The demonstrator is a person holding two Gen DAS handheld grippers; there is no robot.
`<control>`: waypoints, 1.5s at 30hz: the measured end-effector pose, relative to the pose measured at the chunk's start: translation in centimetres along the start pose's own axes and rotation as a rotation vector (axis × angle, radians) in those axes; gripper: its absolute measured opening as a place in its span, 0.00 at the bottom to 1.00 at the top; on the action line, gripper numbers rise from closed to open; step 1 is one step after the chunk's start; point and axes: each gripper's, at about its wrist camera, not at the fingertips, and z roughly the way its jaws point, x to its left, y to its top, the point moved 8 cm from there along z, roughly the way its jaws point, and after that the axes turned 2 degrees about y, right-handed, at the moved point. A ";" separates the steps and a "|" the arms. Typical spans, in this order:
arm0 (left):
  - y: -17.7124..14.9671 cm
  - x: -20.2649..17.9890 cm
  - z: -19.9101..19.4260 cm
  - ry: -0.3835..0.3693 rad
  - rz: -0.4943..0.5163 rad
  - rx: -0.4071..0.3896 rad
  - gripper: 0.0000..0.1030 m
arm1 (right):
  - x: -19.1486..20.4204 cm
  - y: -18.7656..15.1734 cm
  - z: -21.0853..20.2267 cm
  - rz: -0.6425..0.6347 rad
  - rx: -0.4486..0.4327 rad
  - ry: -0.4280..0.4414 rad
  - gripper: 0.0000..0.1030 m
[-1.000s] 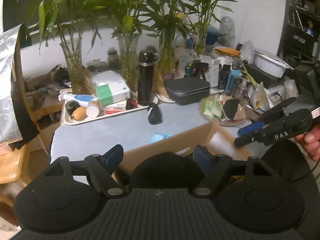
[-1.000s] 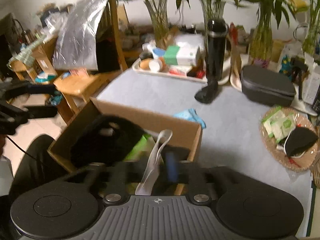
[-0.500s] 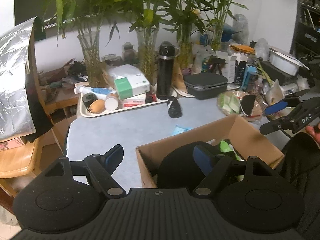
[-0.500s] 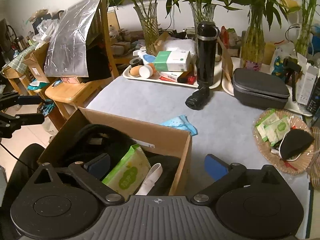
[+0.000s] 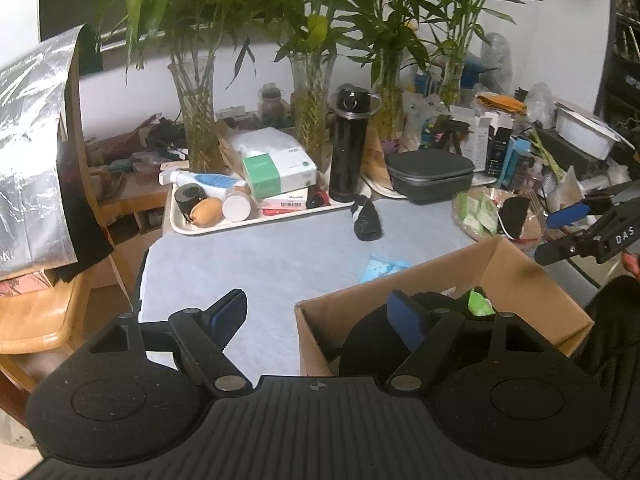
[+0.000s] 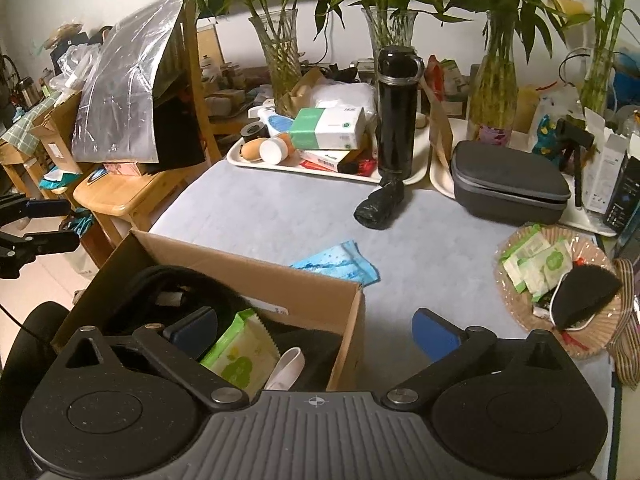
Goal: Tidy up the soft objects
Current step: 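Move both grippers back over the table to the blue wipes pack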
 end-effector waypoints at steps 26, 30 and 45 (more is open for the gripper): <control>2.2 4.0 5.4 0.001 -0.026 0.032 0.74 | -6.0 2.8 4.9 0.097 -0.030 -0.045 1.00; 2.5 4.6 6.5 -0.025 -0.031 0.039 0.74 | -6.9 3.0 6.2 0.112 -0.027 -0.047 1.00; 3.5 5.1 10.5 -0.137 -0.040 0.053 0.74 | -9.3 4.2 11.6 0.144 -0.022 -0.051 1.00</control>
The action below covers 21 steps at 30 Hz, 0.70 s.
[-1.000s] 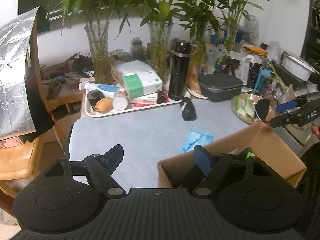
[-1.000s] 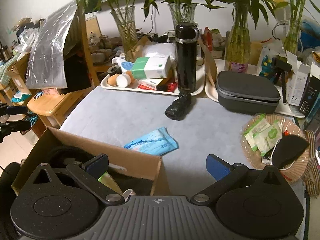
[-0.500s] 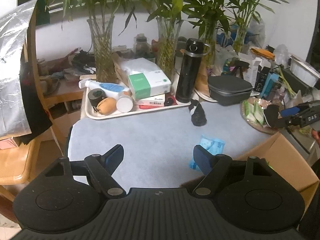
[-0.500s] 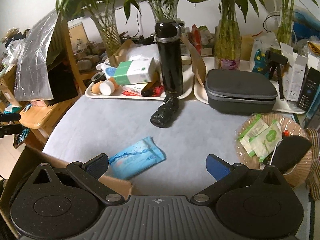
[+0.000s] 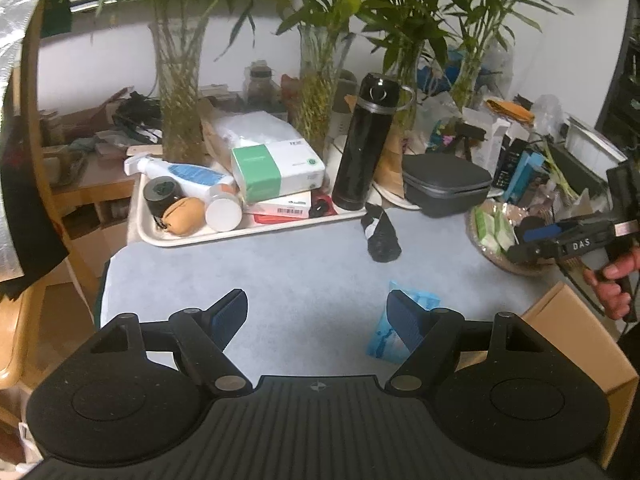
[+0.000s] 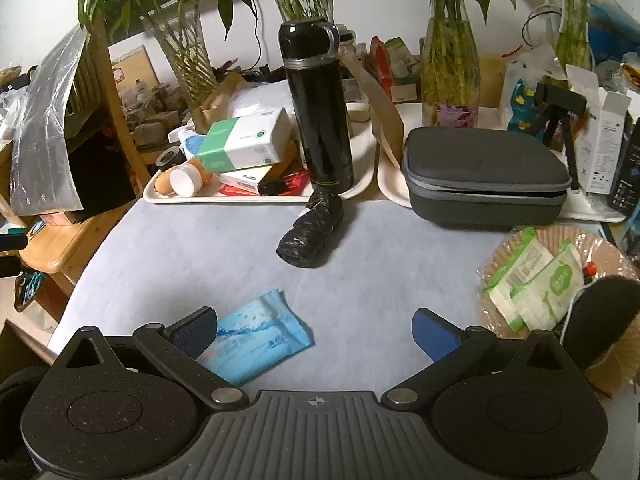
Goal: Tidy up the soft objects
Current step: 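Move both grippers back over the table to the blue wipes pack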
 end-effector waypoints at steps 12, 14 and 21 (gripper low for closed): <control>0.1 1.1 4.7 -0.100 0.017 0.035 0.74 | 0.3 0.1 4.0 -0.078 0.051 0.061 0.95; -0.1 1.1 5.6 -0.106 0.015 0.043 0.74 | 0.3 0.0 4.7 -0.090 0.069 0.073 0.89; -0.6 1.1 8.2 -0.129 -0.004 0.052 0.74 | 0.6 -1.6 7.3 -0.105 0.184 0.165 0.57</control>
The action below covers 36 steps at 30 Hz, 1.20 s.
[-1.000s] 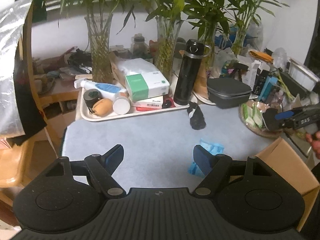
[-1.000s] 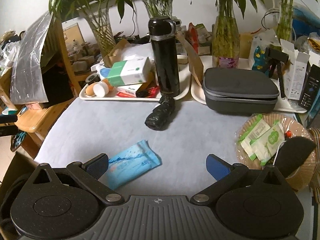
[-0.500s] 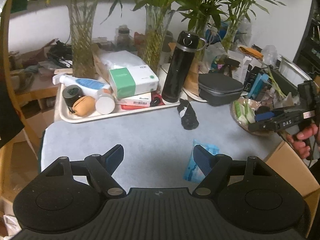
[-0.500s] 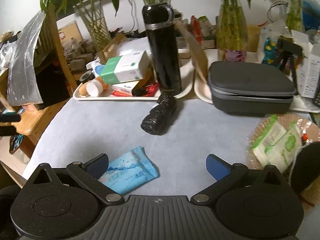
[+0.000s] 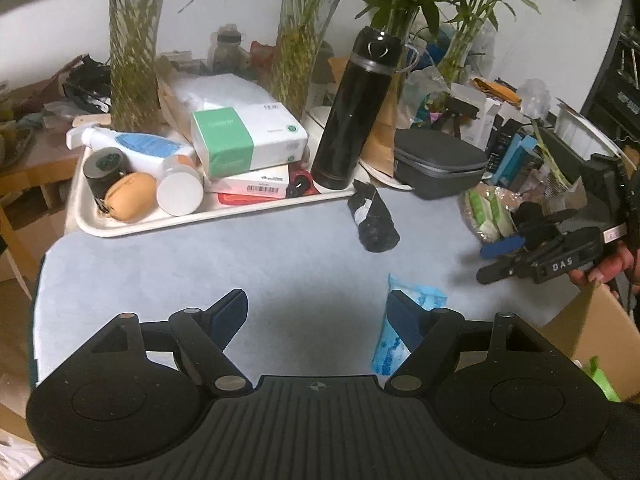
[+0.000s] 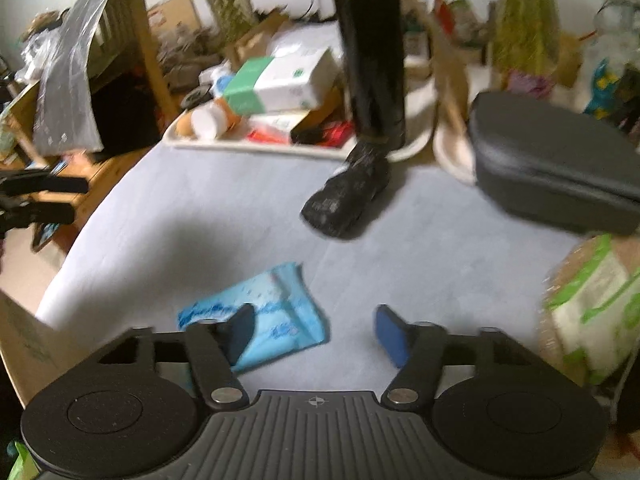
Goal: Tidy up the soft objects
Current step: 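Move both grippers back over the table to the blue wipes pack, then close the left gripper on the blue wipes pack and lift it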
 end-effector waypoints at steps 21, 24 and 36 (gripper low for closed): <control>-0.7 1.2 5.9 -0.075 -0.095 0.048 0.74 | 5.2 0.3 8.4 -0.096 0.232 0.355 0.52; -1.0 1.4 6.2 -0.072 -0.110 0.075 0.74 | 6.9 0.8 9.0 -0.151 0.215 0.386 0.53; -1.5 1.0 7.1 -0.045 -0.114 0.259 0.75 | 3.7 3.3 4.0 -0.199 0.072 0.151 0.94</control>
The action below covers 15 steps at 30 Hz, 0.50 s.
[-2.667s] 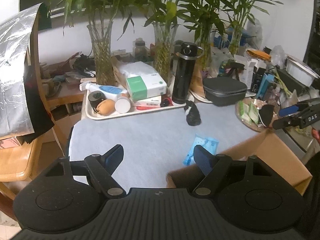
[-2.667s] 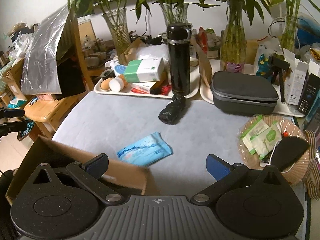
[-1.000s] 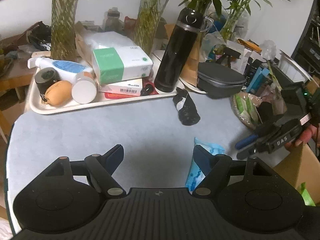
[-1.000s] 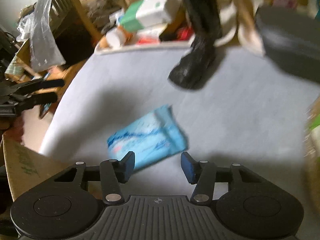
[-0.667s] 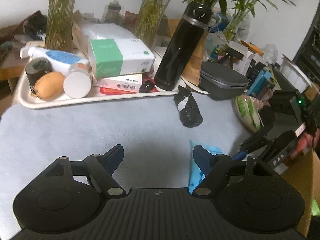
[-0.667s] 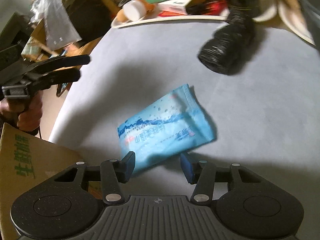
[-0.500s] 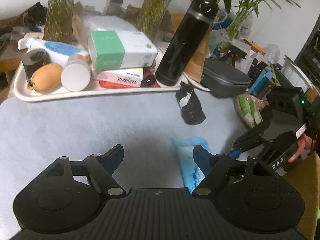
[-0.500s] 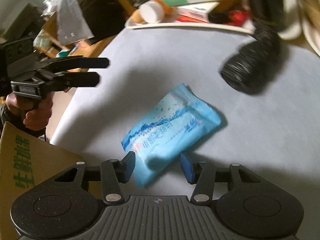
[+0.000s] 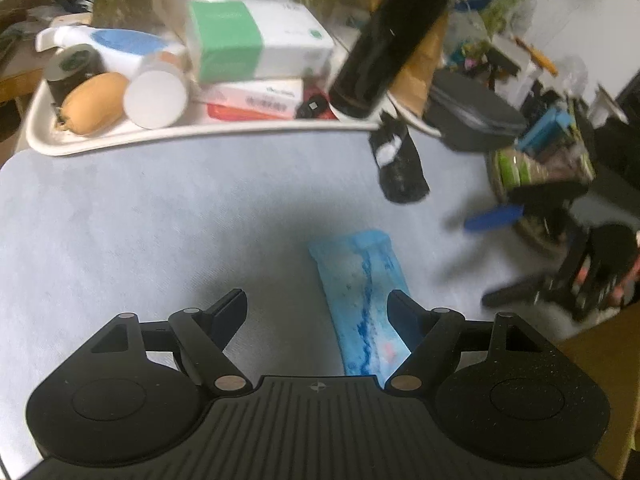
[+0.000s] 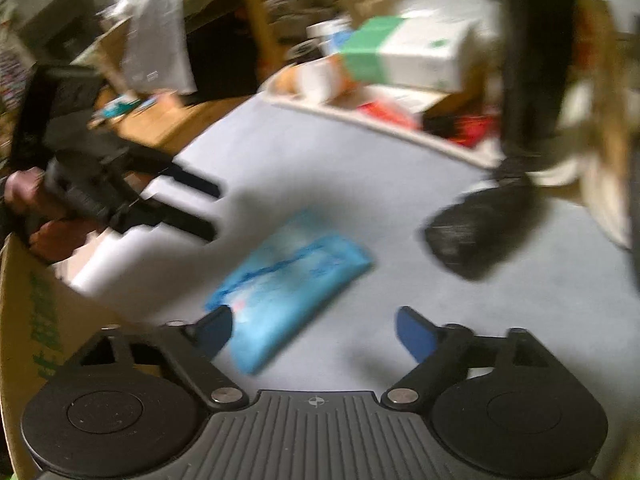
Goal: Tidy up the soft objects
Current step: 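Close the left gripper on the blue wipes pack and lift it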
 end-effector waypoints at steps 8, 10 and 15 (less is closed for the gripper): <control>2.2 -1.8 -0.1 0.069 0.031 0.182 0.76 | -4.4 -0.8 -3.7 0.121 -0.066 -0.276 0.99; 2.8 -2.5 0.3 0.089 0.005 0.254 0.80 | -4.9 -0.9 -4.3 0.148 -0.084 -0.305 1.00; 3.4 -3.1 2.4 0.220 -0.068 0.368 0.82 | -5.2 -0.8 -5.3 0.178 -0.125 -0.346 1.00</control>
